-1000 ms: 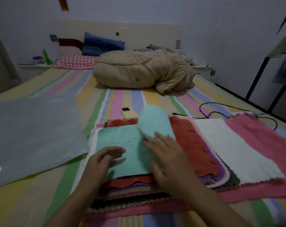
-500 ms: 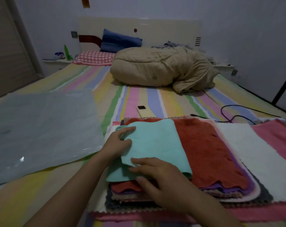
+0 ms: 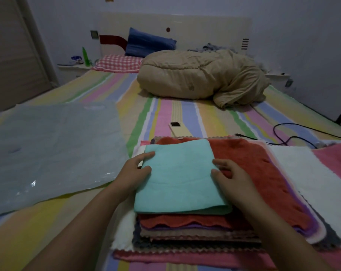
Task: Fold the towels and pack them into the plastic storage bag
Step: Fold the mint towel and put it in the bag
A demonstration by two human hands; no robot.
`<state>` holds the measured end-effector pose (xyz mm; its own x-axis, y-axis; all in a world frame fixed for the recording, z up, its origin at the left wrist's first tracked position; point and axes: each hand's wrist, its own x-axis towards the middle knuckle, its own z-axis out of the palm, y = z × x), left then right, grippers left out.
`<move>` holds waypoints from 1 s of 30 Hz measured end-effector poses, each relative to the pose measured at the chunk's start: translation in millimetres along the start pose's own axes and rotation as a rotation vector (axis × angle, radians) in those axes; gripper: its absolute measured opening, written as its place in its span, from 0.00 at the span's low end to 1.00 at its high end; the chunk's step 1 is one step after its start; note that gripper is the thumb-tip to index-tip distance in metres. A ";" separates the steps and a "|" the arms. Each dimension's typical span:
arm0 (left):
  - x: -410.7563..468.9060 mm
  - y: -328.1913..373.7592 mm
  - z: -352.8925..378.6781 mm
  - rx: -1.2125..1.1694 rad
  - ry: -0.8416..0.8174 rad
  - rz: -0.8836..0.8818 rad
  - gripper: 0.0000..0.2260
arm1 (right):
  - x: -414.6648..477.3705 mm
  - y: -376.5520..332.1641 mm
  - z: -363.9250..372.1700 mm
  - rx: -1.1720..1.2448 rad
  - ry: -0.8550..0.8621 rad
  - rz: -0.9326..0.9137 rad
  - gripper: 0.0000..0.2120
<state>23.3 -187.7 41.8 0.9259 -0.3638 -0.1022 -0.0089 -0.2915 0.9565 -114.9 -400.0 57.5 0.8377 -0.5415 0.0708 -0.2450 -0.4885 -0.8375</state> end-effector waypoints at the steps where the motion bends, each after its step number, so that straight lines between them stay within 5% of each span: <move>1: 1.7 -0.5 -0.5 -0.017 -0.004 -0.017 0.22 | 2.3 2.7 0.7 0.073 -0.014 0.074 0.17; 7: 0.8 -2.7 0.2 -0.015 0.004 -0.046 0.21 | 13.4 4.3 4.0 0.172 -0.070 0.197 0.30; 10: -6.5 5.9 9.1 0.635 0.252 0.140 0.22 | 13.1 0.5 5.9 0.140 -0.133 0.104 0.33; 12: -13.4 19.0 25.3 0.795 0.378 0.398 0.24 | 12.9 -1.1 5.8 0.136 -0.132 0.042 0.29; 15: -13.3 33.4 62.8 0.805 0.211 0.694 0.24 | 12.9 -1.2 4.7 0.122 -0.156 0.010 0.24; 20: -2.6 3.4 99.9 1.124 -0.052 0.533 0.37 | 10.7 9.7 5.5 -0.015 -0.170 -0.017 0.24; 26: -4.5 -5.1 101.4 1.021 -0.019 0.543 0.36 | 7.8 1.6 7.4 -0.136 -0.115 -0.097 0.27; 28: -4.8 -2.3 95.6 0.745 -0.014 0.520 0.31 | 6.8 -14.7 6.6 -0.136 -0.072 -0.138 0.27; 30: -4.4 6.6 84.9 0.178 0.010 0.369 0.21 | 4.1 -37.1 6.1 -0.126 -0.029 -0.176 0.25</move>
<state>-12.9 -263.2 25.4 0.8518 -0.4643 0.2427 -0.4059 -0.2921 0.8660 -99.4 -379.9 85.5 0.8862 -0.4214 0.1925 -0.1513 -0.6560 -0.7394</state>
